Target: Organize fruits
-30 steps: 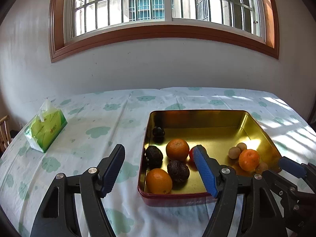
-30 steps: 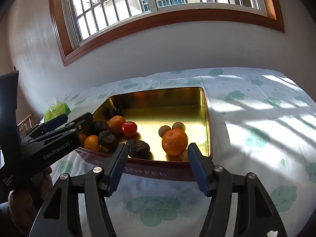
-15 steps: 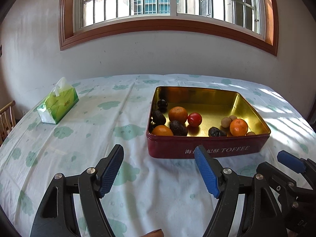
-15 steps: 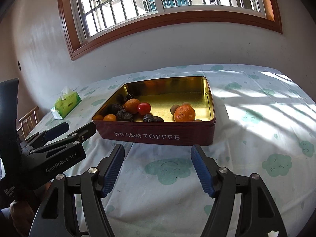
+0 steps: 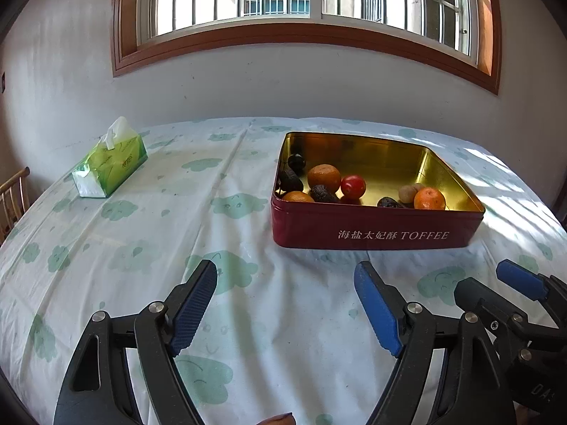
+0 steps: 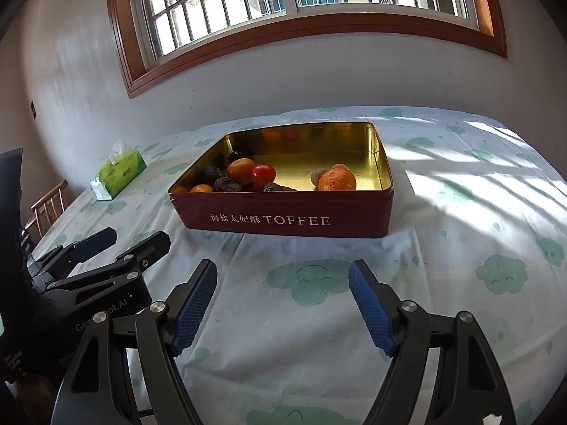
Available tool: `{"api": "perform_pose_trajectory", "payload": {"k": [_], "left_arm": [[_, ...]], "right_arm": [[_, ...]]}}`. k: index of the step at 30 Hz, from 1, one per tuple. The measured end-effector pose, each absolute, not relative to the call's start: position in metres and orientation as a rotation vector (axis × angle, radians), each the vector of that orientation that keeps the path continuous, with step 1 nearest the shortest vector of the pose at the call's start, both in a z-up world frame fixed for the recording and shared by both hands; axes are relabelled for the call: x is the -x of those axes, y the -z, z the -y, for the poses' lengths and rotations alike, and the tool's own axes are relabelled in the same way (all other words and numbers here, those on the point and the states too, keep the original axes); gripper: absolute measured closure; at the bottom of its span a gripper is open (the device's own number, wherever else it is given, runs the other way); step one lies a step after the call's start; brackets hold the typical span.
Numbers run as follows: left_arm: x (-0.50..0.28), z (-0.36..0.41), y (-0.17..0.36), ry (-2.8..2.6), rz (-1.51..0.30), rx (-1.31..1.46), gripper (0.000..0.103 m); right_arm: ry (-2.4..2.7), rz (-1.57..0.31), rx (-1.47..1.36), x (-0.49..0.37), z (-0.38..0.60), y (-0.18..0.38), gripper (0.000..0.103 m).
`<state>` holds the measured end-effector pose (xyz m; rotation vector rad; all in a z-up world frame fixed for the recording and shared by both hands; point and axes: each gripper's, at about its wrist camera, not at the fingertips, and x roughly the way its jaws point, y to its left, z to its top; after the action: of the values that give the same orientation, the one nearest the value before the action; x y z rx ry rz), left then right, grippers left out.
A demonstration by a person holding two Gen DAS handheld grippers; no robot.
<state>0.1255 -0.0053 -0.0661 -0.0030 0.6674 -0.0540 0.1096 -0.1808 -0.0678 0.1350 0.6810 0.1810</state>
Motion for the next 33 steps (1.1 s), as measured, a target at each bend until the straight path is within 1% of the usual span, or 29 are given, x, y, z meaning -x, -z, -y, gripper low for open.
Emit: {"api": "perform_pose_trajectory", "payload": {"k": [33], "left_arm": [[-0.1233,0.0014,0.0645,0.030,-0.665,-0.001,0.022]], "right_arm": [[-0.166,-0.667,-0.099,-0.1090,0.1765,0.0651,0.027]]}}
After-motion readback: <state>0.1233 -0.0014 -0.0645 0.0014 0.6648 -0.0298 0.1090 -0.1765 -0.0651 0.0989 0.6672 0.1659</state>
